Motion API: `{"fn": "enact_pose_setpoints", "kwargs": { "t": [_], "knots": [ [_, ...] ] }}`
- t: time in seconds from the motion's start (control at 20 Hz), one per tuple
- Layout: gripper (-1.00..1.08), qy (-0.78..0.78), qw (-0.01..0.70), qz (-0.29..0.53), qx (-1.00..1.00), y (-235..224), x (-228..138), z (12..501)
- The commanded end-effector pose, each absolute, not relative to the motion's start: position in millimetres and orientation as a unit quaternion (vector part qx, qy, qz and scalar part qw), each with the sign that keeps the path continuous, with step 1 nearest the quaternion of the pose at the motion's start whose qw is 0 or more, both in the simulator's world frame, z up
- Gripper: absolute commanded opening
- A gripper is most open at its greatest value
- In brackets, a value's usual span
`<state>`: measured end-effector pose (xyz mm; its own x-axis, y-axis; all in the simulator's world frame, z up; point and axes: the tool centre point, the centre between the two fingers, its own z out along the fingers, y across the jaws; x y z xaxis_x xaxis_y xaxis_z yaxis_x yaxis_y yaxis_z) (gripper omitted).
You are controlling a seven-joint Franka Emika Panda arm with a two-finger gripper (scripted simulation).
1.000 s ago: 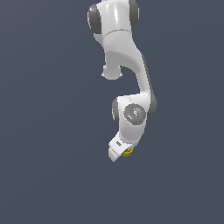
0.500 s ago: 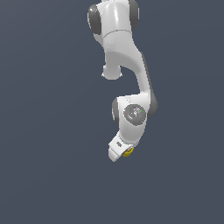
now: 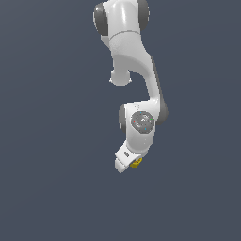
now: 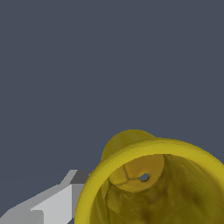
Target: Pick up the object and move it to a goal position.
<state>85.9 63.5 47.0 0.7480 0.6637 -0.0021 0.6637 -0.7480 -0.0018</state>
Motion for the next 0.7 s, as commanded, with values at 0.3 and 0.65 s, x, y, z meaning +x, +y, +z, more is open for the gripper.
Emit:
{"fn": "enact_pose_setpoints", "kwargs": {
  "t": [0.3, 0.65],
  "knots": [
    [-1.0, -0.354, 0.0, 0.0, -0.935, 22, 70, 59],
    [-1.0, -0.354, 0.0, 0.0, -0.935, -50, 42, 78]
  ]
}}
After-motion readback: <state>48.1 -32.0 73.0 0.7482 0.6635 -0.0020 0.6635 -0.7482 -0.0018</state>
